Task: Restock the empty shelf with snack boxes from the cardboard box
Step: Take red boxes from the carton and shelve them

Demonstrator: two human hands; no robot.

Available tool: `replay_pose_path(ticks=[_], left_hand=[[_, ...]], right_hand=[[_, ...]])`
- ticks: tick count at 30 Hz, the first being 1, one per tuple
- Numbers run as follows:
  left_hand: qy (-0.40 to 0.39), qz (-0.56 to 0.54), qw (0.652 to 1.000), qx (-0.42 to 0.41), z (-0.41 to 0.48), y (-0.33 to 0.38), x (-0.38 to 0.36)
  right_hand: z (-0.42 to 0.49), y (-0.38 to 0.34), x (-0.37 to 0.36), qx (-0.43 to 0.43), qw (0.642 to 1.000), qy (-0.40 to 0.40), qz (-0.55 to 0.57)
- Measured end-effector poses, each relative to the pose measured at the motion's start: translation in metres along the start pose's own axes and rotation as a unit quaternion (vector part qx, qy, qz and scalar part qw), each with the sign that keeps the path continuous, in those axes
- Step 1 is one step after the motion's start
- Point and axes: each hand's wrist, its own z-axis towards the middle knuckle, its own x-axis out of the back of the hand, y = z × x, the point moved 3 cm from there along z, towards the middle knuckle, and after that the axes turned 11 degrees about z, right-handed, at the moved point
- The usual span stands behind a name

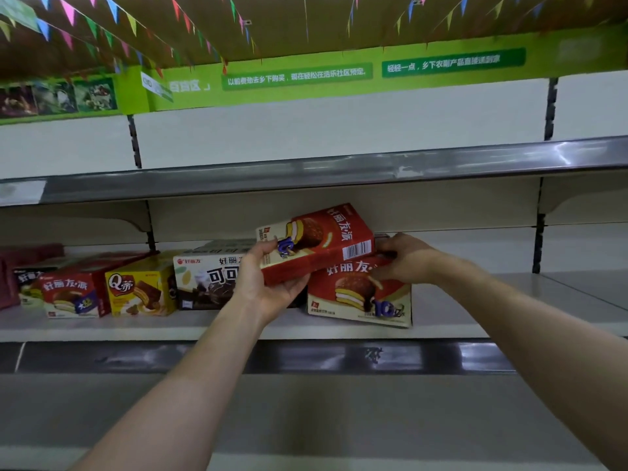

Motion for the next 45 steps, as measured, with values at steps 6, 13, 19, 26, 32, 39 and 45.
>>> replay_pose_path(ticks=[6, 13, 19, 26, 32, 39, 45], left_hand=[[0.007, -0.01, 1.0, 0.004, 0.012, -0.012, -0.006], [0.023, -0.008, 1.0, -0.007, 0.022, -0.016, -0.003], [0.03, 0.024, 0.999, -0.018, 0.022, -0.015, 0.0], [0.024, 0.068, 0.997, -0.009, 0.018, -0.012, 0.002], [-0.01, 0.114, 0.993, -0.006, 0.013, -0.018, -0.016], [-0.043, 0.179, 0.982, 0.034, 0.011, -0.031, -0.045], [-0.038, 0.203, 0.977, 0.055, 0.01, -0.04, -0.058]], right_hand=[[0.009, 0.004, 0.001, 0.029, 0.985, -0.014, -0.167], [0.017, 0.014, -0.004, 0.076, 0.973, 0.062, -0.21], [0.019, 0.022, -0.018, 0.09, 0.958, 0.14, -0.234], [0.016, 0.024, 0.0, 0.059, 0.979, 0.134, -0.141], [-0.006, 0.026, 0.021, -0.036, 0.93, 0.149, 0.333], [-0.023, 0.043, 0.023, -0.079, 0.929, 0.094, 0.35], [-0.033, 0.051, 0.029, -0.091, 0.902, 0.139, 0.399]])
